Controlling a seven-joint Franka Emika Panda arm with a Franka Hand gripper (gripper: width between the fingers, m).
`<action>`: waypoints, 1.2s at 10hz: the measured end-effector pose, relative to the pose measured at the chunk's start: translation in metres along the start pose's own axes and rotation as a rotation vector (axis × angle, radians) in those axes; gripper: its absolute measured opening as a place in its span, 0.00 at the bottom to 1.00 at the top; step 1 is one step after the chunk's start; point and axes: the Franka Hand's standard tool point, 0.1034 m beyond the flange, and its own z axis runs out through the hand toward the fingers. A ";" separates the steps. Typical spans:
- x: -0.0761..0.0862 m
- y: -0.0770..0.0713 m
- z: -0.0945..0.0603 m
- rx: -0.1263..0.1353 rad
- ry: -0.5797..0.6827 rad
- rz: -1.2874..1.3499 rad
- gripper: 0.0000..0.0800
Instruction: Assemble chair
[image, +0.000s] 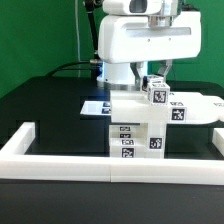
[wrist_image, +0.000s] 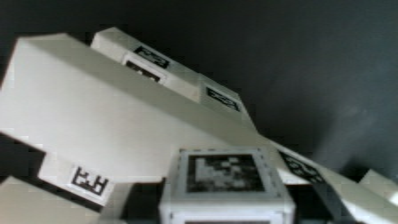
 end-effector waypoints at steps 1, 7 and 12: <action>0.000 0.000 0.000 0.000 0.000 0.063 0.36; 0.001 -0.001 0.000 0.001 0.000 0.423 0.36; 0.002 -0.004 0.000 0.006 0.001 0.711 0.36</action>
Offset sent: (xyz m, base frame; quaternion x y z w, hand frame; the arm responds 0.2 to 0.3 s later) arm 0.0000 0.0000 0.0000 0.0000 0.0000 0.1938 0.9810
